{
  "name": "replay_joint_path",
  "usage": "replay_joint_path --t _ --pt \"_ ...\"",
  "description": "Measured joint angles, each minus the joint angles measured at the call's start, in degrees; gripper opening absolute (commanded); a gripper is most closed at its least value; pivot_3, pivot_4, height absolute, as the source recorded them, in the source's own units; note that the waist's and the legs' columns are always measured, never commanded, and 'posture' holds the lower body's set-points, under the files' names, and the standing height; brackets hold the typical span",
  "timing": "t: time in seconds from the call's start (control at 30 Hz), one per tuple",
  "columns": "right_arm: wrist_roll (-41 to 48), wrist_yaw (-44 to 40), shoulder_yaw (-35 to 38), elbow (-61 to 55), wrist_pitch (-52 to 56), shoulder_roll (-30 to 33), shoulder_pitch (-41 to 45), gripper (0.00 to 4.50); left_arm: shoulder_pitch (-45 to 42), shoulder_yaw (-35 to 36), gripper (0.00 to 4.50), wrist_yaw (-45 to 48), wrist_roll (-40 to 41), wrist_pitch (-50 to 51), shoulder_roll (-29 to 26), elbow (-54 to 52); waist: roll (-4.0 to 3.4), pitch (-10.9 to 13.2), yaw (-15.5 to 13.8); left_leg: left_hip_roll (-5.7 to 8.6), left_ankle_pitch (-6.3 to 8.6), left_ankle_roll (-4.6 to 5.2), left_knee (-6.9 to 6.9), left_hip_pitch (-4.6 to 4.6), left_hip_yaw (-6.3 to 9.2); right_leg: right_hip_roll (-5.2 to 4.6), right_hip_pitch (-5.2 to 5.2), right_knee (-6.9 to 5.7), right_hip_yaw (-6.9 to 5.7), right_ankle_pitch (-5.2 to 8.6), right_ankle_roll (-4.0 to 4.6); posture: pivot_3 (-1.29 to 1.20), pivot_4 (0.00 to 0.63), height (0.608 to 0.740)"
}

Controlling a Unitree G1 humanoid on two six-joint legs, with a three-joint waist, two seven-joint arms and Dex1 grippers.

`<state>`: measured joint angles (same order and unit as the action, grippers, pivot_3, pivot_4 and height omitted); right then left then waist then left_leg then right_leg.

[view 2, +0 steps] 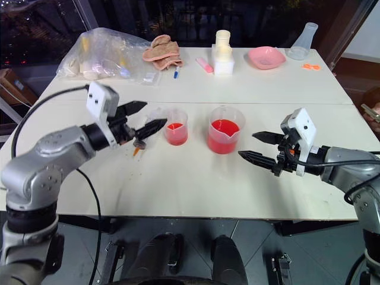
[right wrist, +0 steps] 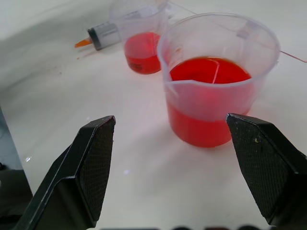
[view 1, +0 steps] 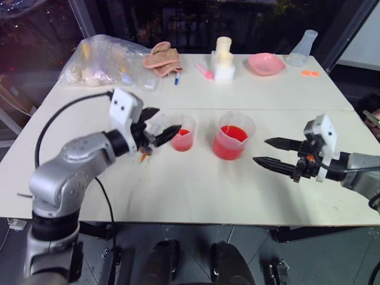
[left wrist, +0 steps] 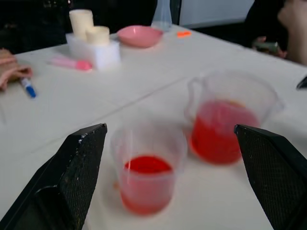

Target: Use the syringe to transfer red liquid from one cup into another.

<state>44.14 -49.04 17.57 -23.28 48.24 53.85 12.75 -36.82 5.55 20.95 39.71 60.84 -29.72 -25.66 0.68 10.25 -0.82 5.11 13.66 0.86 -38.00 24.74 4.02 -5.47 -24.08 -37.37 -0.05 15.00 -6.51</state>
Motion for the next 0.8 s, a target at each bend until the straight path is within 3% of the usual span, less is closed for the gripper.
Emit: replay_joint_path --t 0.17,0.43,0.63,0.8 --pt "1.5 -3.7 -1.7 1.1 1.4 3.9 8.2 3.85 -17.1 1.5 4.48 -14.0 -4.3 14.1 9.0 11.9 0.01 0.0 0.1 0.01 -0.01 0.00 -0.04 -0.01 0.00 0.08 0.02 -0.02 -0.06 -0.05 -0.11 0.00 0.150 0.740" --pt "2.3 -8.2 -5.8 5.1 2.7 7.3 21.2 3.85 -35.5 19.1 4.48 -31.5 -16.7 29.3 20.4 34.7 0.13 0.1 0.1 0.02 -0.06 -0.10 -0.01 0.03 -0.01 0.07 -0.11 -0.11 -0.04 -0.05 -0.14 0.00 0.150 0.740" --pt "1.6 -9.9 -9.2 6.2 2.5 6.7 24.5 3.85 -48.3 27.2 4.48 -41.5 -26.9 31.2 23.0 55.2 0.18 0.1 -0.1 0.12 -0.20 -0.39 0.06 0.08 -0.03 -0.07 -0.16 -0.03 -0.06 -0.07 -0.22 0.00 0.150 0.740" --pt "1.5 -9.9 -9.5 6.1 2.5 6.2 24.0 3.85 -52.2 28.0 4.48 -44.0 -30.7 31.2 23.0 68.0 0.18 0.1 0.0 0.11 -0.22 -0.43 0.04 0.26 -0.05 -0.08 -0.37 -0.10 -0.05 -0.09 -0.27 0.00 0.150 0.740"
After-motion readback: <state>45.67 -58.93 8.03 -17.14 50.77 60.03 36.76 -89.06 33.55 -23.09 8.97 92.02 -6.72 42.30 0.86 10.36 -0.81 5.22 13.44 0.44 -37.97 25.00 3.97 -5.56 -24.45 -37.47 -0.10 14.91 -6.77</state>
